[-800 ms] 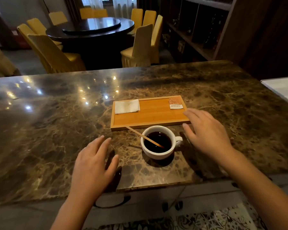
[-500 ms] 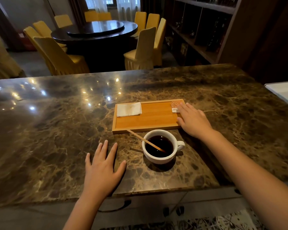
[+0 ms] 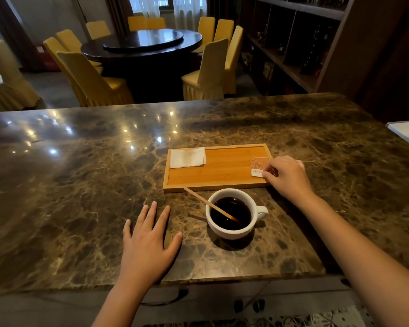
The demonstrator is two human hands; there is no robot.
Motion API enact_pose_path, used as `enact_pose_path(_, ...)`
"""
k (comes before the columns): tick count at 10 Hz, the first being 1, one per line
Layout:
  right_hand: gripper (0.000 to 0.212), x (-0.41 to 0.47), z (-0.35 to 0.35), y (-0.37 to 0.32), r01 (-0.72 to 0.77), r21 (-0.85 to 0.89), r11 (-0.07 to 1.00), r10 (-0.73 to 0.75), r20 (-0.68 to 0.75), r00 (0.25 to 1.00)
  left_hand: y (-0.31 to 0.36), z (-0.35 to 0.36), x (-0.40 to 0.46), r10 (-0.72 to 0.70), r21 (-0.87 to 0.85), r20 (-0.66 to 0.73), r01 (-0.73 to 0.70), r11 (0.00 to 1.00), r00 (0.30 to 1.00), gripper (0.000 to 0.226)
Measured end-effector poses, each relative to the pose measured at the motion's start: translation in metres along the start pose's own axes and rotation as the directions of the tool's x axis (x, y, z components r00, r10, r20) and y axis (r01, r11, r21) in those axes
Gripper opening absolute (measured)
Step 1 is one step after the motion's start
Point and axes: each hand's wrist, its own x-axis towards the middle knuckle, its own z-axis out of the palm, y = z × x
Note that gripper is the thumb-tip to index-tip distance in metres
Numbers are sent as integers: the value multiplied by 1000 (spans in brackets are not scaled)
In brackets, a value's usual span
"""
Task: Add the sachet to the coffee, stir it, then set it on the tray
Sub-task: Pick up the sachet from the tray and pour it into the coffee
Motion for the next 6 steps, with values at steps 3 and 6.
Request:
enact_pose_path(3,55,11,0,9,-276,29,961,272,92,958,0,1,0,-1,0,-11,1,1000,1000,77)
enact_pose_path(6,32,8,3,6,-283,163,945,279,47,959,1,0,0,-3,8,-7,3,1000,1000,78)
